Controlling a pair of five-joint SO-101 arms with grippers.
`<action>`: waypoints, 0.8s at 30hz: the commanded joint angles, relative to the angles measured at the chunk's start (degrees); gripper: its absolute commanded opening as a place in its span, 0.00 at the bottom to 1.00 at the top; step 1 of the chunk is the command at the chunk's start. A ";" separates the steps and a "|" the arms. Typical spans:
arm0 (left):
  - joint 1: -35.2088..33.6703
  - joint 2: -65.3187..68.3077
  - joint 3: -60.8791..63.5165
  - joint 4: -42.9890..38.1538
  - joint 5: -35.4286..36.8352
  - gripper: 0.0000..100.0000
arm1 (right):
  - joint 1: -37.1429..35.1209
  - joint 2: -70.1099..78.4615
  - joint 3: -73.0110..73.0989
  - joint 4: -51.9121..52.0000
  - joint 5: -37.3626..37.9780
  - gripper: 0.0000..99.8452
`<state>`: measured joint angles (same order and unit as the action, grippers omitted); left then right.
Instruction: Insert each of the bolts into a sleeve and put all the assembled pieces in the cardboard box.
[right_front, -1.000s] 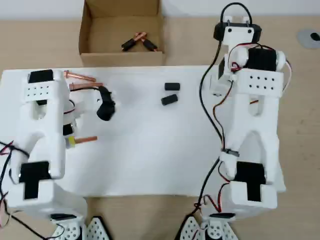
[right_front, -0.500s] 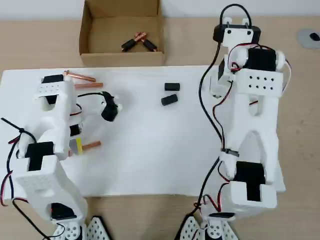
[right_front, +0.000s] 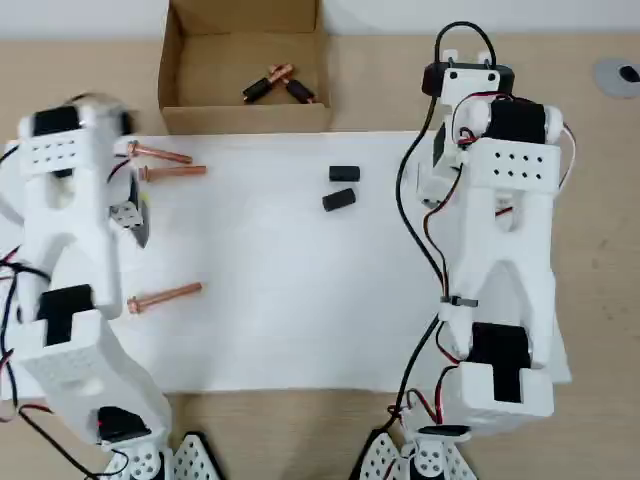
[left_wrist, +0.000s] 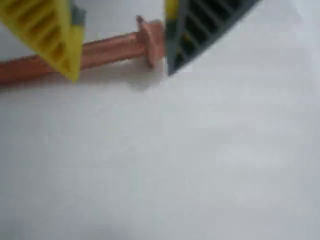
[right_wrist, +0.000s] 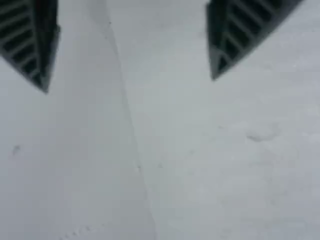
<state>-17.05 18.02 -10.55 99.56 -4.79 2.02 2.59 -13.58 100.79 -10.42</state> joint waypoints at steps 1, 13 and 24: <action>-1.76 -0.48 10.90 0.88 46.07 0.09 | 0.04 -3.47 0.13 -0.79 0.18 0.25; 5.71 0.04 21.54 0.88 54.15 0.10 | -4.97 -3.03 0.04 -1.58 0.18 0.25; 5.36 0.13 21.27 -1.41 61.63 0.02 | -5.14 -3.03 -0.22 -1.58 0.18 0.25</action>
<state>-11.96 18.29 11.78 99.56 54.90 -2.29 2.59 -13.58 99.91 -10.42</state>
